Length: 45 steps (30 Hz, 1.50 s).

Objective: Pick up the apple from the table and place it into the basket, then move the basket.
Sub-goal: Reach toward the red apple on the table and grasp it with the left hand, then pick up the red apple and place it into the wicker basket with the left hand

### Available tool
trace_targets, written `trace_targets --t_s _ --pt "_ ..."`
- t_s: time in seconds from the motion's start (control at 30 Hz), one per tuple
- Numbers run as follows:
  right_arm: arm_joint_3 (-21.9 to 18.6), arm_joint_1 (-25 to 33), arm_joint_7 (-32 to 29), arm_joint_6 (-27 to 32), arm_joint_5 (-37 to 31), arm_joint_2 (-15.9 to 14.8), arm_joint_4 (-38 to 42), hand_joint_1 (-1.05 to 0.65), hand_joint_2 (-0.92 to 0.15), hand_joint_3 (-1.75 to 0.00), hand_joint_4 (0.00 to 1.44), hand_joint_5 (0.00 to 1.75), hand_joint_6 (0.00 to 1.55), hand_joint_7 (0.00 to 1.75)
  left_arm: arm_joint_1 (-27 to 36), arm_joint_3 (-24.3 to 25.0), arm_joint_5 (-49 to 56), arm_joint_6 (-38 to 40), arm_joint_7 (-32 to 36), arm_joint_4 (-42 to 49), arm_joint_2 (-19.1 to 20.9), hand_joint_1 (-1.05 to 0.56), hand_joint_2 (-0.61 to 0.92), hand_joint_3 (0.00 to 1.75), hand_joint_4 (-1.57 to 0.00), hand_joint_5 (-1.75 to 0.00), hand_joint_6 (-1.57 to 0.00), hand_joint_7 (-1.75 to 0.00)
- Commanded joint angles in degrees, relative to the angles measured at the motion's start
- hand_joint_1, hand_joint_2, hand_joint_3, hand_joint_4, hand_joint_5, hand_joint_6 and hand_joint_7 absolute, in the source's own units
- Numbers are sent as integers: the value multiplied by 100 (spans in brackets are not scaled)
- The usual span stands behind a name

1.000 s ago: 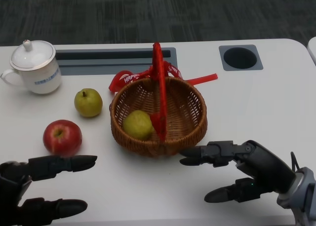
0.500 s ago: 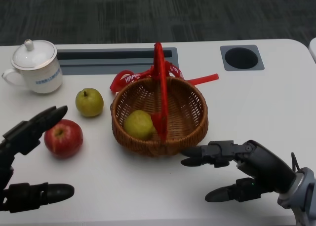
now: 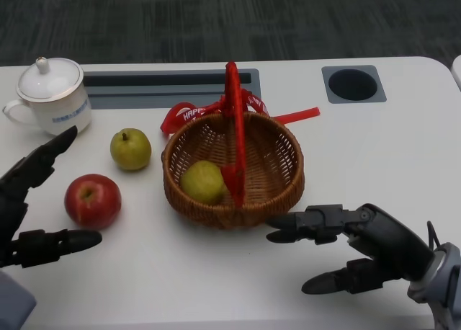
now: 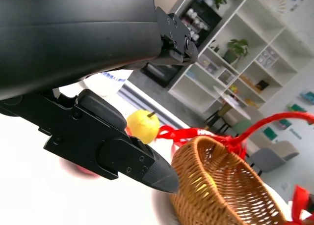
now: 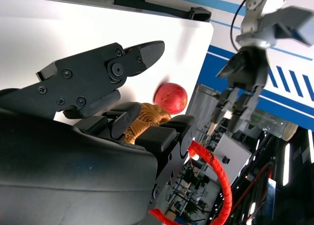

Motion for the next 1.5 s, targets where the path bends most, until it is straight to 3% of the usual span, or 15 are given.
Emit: trace_targets --t_s 0.03,0.23,0.47,0.67,0.87,1.07,1.2,1.37,1.5 --pt "-88 7 38 -54 78 -83 -26 -41 -80 0 73 0 59 0 -543 -239 209 125 376 749 211 -73 81 0 -24 -3 -24 -2" --pt "-107 17 5 -90 83 -80 -67 -42 -81 0 74 0 61 0 -1324 -694 296 430 702 1857 122 -69 78 0 -30 -2 -27 -1" --pt "-129 81 -25 -69 72 -92 -140 -42 -81 0 74 0 61 0 -1672 -1091 271 817 885 2485 -26 -70 79 0 -35 -2 -34 -3" --pt "-162 138 -10 -25 101 -95 -256 -41 -81 0 75 0 62 0 -1563 -1404 297 949 774 2593 22 -74 80 0 -39 -1 -39 -2" --pt "-179 137 13 -63 92 -104 -249 -41 -81 0 75 0 62 0 -1398 -1421 4 962 504 2643 -70 -67 80 0 -39 0 -40 -1" --pt "-182 137 64 -35 133 -91 -268 -43 -82 0 75 0 62 0 -1418 -1514 42 1449 1002 2666 -152 -57 80 0 -45 -2 -45 -2" --pt "-195 141 98 -44 176 -85 -287 -42 -82 0 76 0 63 0 -1503 -1473 -3 1964 1502 2706 -325 -48 78 0 -59 -4 -56 -3" --pt "-220 175 190 -18 313 -66 -361 -41 -82 0 77 1 64 1 -1605 -1713 279 2658 2233 2619 -412 -27 83 1 -102 -6 -89 -5" --pt "-250 214 270 -45 430 -74 -437 -40 -82 0 78 1 65 1 -1565 -2051 707 2981 2825 2438 -393 -19 86 1 -114 -3 -103 -4"
